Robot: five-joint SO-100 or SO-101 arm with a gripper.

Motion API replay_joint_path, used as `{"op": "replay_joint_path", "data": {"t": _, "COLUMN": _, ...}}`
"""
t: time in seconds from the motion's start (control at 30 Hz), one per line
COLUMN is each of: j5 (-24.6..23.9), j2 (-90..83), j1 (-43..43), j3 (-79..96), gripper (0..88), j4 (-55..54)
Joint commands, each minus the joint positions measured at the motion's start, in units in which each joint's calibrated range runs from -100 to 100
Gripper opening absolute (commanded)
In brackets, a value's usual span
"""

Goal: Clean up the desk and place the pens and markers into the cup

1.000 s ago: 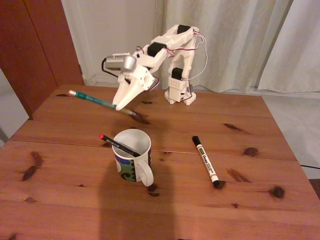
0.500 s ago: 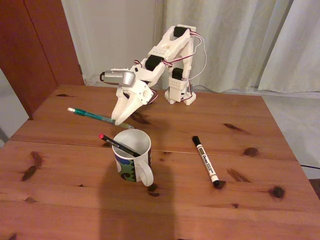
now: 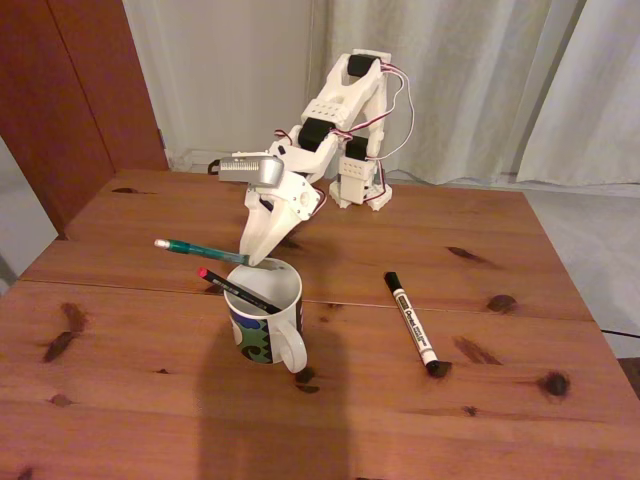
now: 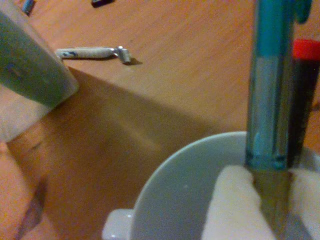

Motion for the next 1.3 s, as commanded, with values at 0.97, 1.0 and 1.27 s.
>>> {"op": "replay_joint_path", "data": {"t": 0.97, "j5": -0.3, "j2": 5.7, "j1": 0.8, "j3": -0.6, "gripper": 1.1, "j4": -1.9}}
{"op": "replay_joint_path", "data": {"t": 1.0, "j5": -0.3, "j2": 5.7, "j1": 0.8, "j3": -0.6, "gripper": 1.2, "j4": -1.9}}
{"op": "replay_joint_path", "data": {"t": 1.27, "j5": -0.4, "j2": 5.8, "j1": 2.0, "j3": -0.6, "gripper": 2.1, "j4": -1.9}}
